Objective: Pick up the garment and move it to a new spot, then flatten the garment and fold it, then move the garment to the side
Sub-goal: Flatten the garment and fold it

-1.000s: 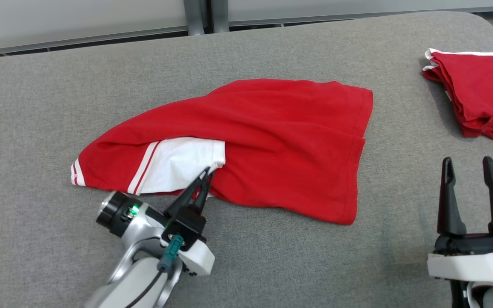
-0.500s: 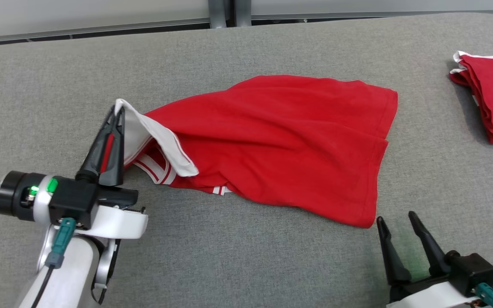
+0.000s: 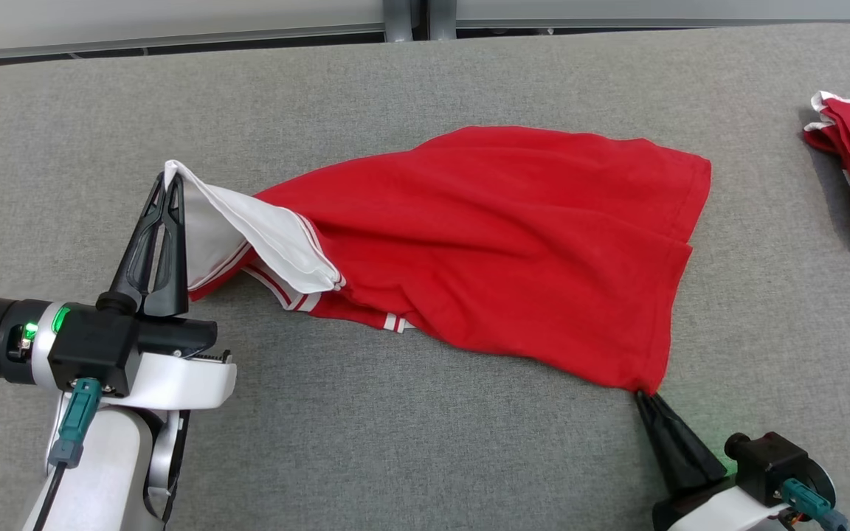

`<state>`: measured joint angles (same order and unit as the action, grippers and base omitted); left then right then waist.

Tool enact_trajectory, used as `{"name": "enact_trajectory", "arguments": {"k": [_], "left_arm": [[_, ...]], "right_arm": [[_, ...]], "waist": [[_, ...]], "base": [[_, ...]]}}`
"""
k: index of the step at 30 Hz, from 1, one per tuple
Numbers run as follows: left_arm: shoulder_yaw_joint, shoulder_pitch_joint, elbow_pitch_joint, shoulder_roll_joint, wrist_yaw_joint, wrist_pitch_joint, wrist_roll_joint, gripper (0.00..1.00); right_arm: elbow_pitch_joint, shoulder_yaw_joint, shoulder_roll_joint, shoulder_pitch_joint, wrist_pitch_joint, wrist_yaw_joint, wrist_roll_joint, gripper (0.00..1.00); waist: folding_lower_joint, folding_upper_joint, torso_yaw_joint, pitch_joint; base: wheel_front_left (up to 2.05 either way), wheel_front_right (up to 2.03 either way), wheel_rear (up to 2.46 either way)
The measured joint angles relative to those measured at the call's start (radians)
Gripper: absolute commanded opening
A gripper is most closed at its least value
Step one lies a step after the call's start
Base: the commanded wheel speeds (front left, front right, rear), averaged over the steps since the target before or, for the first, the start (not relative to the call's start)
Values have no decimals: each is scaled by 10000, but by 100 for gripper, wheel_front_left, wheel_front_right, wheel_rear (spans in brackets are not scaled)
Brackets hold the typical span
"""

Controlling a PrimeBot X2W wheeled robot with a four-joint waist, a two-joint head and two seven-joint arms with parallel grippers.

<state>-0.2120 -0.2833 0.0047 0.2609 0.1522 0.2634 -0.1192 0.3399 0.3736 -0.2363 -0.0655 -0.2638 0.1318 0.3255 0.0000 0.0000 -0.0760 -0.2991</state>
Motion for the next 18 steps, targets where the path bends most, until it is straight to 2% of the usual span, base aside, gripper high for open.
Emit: {"name": "enact_trajectory", "arguments": {"k": [6, 10, 15, 18], "left_arm": [[343, 46, -115, -153, -105, 0, 127, 0], [706, 61, -395, -148, -295, 0, 119, 0], [1112, -212, -681, -104, -897, 0, -359, 0], [1267, -615, -848, -6, -1340, 0, -713, 0]], "right_arm": [[-267, -17, -169, -101, -2, 0, 50, 0], [-1244, -1106, -389, -117, 0, 0, -100, 0], [-2107, -2138, -790, -126, 0, 0, 123, 0], [-2529, -2406, -1354, -241, 0, 0, 320, 0]], "waist": [[0, 0, 113, 52], [0, 0, 147, 183], [0, 0, 134, 457], [1, 0, 133, 732]], "base": [[0, 0, 0], [0, 0, 0], [0, 0, 0], [0, 0, 0]]}}
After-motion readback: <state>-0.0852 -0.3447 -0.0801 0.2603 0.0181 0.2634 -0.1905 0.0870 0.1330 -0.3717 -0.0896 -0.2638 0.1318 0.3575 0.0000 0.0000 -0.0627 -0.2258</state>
